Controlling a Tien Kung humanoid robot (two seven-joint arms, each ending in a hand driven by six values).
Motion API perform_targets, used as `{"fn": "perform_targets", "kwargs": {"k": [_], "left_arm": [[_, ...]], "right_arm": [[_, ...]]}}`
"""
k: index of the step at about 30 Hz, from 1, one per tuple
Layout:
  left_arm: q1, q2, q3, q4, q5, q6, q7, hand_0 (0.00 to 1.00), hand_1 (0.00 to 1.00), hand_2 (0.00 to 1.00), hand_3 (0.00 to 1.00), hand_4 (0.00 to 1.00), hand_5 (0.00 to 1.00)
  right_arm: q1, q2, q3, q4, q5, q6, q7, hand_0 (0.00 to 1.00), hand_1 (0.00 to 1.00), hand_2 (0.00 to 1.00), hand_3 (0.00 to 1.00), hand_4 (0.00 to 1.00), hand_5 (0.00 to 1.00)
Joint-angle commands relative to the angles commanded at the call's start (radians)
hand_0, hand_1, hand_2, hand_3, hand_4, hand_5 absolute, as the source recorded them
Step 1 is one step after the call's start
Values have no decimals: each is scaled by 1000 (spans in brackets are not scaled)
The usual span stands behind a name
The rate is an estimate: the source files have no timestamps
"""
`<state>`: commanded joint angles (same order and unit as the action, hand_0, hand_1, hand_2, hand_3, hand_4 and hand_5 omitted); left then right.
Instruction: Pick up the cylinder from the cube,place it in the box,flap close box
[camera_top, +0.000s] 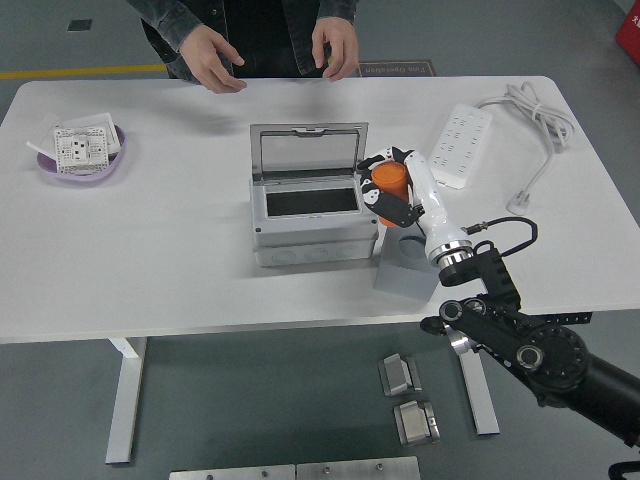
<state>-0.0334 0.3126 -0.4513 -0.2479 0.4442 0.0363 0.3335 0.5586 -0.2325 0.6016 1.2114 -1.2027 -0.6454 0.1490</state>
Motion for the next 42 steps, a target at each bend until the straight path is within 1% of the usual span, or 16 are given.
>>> {"fn": "perform_targets", "kwargs": {"k": [2, 3, 6, 8, 9, 17, 23, 26, 27, 32, 33, 38, 39, 42], "left_arm": [[0, 1, 4, 1, -3, 0, 1, 759, 771, 731, 851, 730, 429], [0, 2, 6, 1, -5, 0, 1, 759, 767, 731, 850, 729, 430], [0, 4, 13, 2, -10, -1, 2, 759, 767, 731, 850, 729, 430], [-1, 5, 16, 2, -12, -1, 2, 759, 767, 731, 850, 729, 430], [-1, 6, 17, 1, -13, -1, 2, 758, 767, 730, 849, 728, 429], [-8, 12, 29, 1, -18, -1, 3, 756, 766, 729, 848, 727, 429], [-11, 16, 35, 0, -19, -1, 3, 755, 765, 728, 846, 724, 426], [-13, 16, 34, 0, -18, -1, 3, 755, 765, 728, 846, 724, 426], [-13, 16, 34, 0, -17, -1, 2, 755, 764, 727, 846, 723, 425], [-12, 13, 34, 0, -19, 0, 2, 755, 764, 727, 846, 723, 425], [-11, 13, 35, 1, -20, 0, 2, 754, 765, 727, 846, 721, 423], [-12, 12, 32, 1, -18, 1, 2, 754, 765, 727, 846, 721, 423], [-13, 12, 32, 1, -18, 1, 1, 754, 764, 726, 845, 721, 423], [-15, 11, 30, 1, -15, 1, 1, 754, 764, 726, 845, 721, 423]], "right_arm": [[38, 10, -26, -9, -49, 0, -40, 467, 203, 224, 189, 2, 2], [58, 15, -39, -15, -76, 0, -60, 255, 181, 225, 188, 2, 2], [116, 33, -87, -39, -142, 0, -105, 255, 181, 225, 188, 2, 2], [151, 43, -117, -58, -173, 0, -122, 255, 181, 225, 188, 2, 2], [171, 50, -137, -72, -182, 1, -129, 5, 141, 224, 186, 2, 2], [300, 97, -287, -195, -200, 30, -165, 2, 127, 220, 181, 2, 2], [375, 135, -399, -298, -202, 60, -176, 2, 135, 225, 182, 2, 2], [398, 151, -444, -340, -193, 74, -176, 2, 135, 225, 182, 2, 2], [404, 155, -456, -351, -189, 80, -176, 2, 157, 237, 191, 2, 2], [423, 166, -483, -382, -188, 121, -183, 2, 157, 237, 191, 2, 2], [425, 168, -485, -387, -190, 130, -185, 59, 212, 278, 233, 2, 2], [434, 176, -495, -406, -199, 149, -189, 59, 212, 278, 233, 2, 2], [436, 178, -499, -409, -202, 151, -190, 179, 296, 406, 418, 269, 2], [441, 183, -513, -416, -217, 156, -195, 179, 296, 406, 418, 269, 2]]}}
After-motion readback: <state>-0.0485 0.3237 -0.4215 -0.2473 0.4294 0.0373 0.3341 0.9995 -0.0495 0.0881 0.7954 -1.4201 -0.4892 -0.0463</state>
